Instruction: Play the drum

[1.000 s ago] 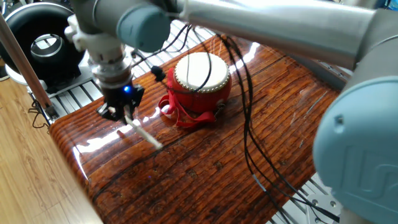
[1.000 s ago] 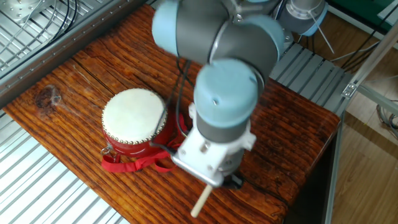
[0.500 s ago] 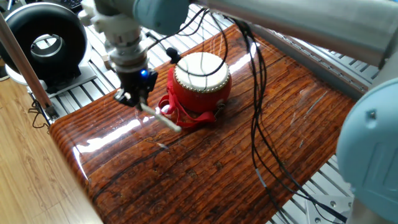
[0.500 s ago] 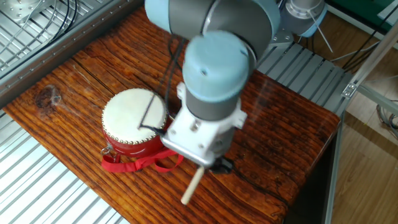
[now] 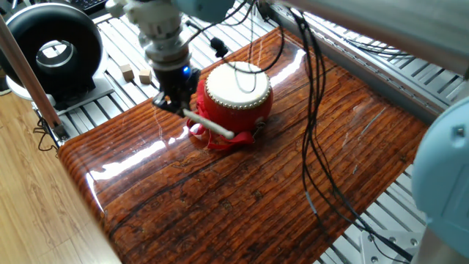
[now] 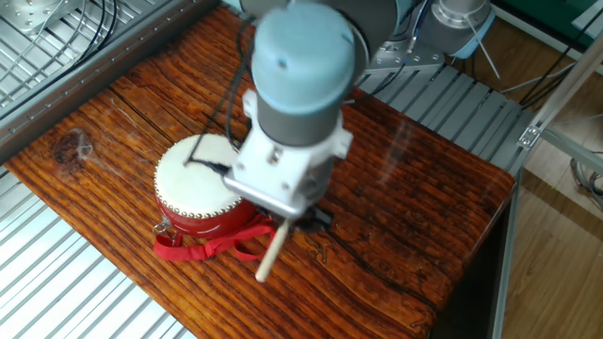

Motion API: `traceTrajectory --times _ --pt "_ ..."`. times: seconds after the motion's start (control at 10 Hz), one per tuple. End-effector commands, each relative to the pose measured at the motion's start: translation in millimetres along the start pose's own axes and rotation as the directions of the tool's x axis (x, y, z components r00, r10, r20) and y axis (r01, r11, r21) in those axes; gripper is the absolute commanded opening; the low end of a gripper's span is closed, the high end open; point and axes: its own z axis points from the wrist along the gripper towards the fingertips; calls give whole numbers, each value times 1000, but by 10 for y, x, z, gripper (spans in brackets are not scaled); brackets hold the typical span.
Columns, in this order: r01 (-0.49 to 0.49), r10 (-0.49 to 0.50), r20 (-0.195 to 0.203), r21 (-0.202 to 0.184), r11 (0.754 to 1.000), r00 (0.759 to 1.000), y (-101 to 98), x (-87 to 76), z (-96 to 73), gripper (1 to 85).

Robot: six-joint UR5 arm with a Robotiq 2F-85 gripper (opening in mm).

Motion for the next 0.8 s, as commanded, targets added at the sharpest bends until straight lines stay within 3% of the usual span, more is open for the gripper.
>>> traceTrajectory --times 0.0,0.2,0.4,0.5,0.6,0.7 --pt "52 -52 -13 -12 999 999 -193 183 -167 10" --pt "82 -82 4 32 996 997 -304 154 -192 10" --pt "110 -111 24 45 993 994 -334 88 -211 10" --pt "117 -119 38 35 992 992 -295 45 -216 10" --pt "114 -113 38 -14 993 993 -170 60 -214 10" --pt "93 -92 30 -37 995 995 -114 86 -215 10"
